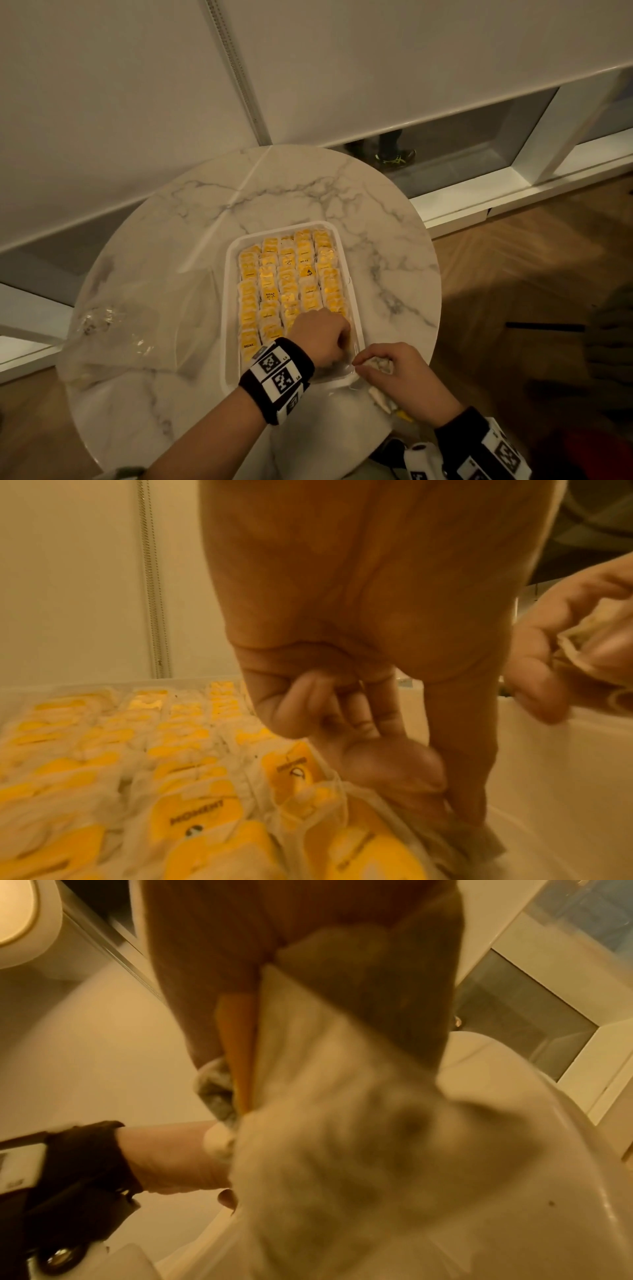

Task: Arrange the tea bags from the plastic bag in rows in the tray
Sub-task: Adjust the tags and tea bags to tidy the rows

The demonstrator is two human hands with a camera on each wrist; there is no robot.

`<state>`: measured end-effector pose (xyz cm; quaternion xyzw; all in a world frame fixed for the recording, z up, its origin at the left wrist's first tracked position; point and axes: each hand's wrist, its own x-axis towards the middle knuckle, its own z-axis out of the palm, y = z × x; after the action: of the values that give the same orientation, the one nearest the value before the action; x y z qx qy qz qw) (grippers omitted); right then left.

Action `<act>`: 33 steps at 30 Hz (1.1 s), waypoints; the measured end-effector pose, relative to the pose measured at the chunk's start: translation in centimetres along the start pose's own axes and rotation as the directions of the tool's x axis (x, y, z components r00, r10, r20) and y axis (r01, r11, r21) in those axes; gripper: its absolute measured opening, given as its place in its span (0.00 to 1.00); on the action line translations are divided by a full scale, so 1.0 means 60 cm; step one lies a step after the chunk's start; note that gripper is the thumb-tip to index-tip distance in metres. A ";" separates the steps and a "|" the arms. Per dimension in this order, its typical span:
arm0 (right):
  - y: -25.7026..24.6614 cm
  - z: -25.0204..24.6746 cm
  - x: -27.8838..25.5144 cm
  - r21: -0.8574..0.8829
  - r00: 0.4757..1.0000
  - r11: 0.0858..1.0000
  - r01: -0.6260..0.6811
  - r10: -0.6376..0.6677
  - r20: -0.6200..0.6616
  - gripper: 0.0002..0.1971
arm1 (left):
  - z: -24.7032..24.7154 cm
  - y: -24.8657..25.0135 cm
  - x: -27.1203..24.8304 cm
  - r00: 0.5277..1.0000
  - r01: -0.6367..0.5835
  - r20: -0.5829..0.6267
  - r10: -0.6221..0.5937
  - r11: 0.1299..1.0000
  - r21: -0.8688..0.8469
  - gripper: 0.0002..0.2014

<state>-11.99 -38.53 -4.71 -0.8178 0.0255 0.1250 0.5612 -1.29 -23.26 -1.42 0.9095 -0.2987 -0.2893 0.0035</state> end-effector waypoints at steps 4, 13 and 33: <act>0.003 0.002 0.000 0.023 1.000 1.000 -0.001 0.001 -0.002 0.06 | -0.007 0.000 0.018 0.999 0.049 0.019 -0.050 0.999 0.024 0.07; 0.005 0.001 0.000 0.058 1.000 0.998 -0.023 0.023 0.003 0.05 | -0.009 -0.002 0.034 0.989 0.132 -0.082 -0.121 0.980 0.147 0.08; -0.002 0.000 0.007 0.044 1.000 0.999 -0.026 0.026 -0.005 0.07 | -0.001 0.022 0.006 0.997 0.015 0.081 -0.020 0.997 0.069 0.10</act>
<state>-11.59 -38.44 -4.72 -0.8052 0.0402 0.1295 0.5773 -1.74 -24.52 -1.31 0.8990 -0.3003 -0.3158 -0.0424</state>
